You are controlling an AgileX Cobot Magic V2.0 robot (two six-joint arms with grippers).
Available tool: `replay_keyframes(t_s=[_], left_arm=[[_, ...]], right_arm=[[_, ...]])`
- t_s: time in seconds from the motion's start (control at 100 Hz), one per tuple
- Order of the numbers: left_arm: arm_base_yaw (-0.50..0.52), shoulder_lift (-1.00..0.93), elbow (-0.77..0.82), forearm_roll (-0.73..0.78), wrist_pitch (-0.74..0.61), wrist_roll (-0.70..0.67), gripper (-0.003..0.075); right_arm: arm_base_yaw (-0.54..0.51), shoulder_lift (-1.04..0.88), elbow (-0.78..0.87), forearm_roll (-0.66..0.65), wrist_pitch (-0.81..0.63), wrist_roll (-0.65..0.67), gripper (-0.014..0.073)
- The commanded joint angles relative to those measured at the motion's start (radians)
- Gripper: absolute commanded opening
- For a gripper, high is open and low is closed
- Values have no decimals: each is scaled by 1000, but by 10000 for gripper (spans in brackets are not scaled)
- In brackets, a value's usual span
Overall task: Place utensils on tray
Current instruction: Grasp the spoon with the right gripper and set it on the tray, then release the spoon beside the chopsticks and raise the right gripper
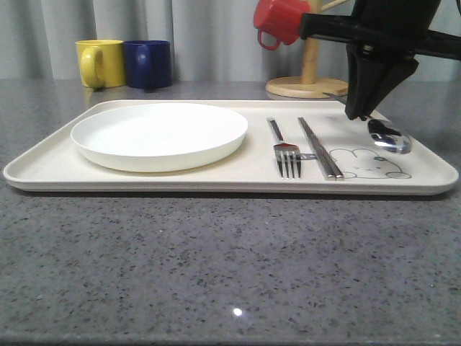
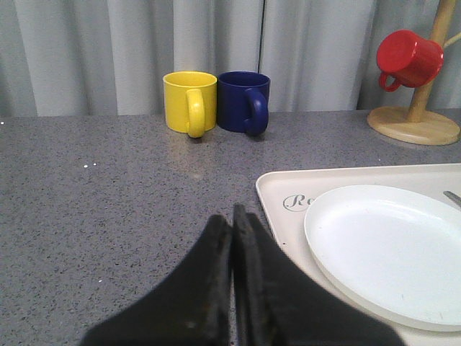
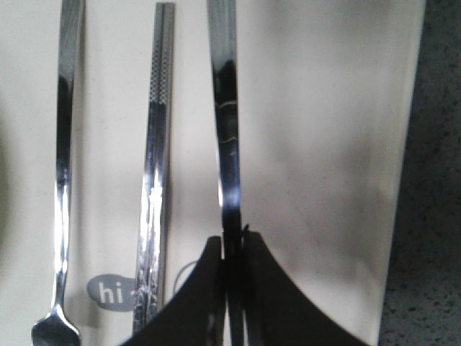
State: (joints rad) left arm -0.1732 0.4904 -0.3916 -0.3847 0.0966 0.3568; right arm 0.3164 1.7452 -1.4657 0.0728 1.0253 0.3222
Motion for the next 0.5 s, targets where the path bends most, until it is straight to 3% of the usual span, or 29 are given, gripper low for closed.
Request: replay_keyframes(t_s=[0.0, 0.49], left_arm=[[0, 1, -29, -3, -75, -8, -18], [0, 1, -29, -3, -75, -8, -18]], right_arm=[[-2, -38, -32, -17, -29, 19, -46], [-2, -7, -30, -29, -11, 66, -46]])
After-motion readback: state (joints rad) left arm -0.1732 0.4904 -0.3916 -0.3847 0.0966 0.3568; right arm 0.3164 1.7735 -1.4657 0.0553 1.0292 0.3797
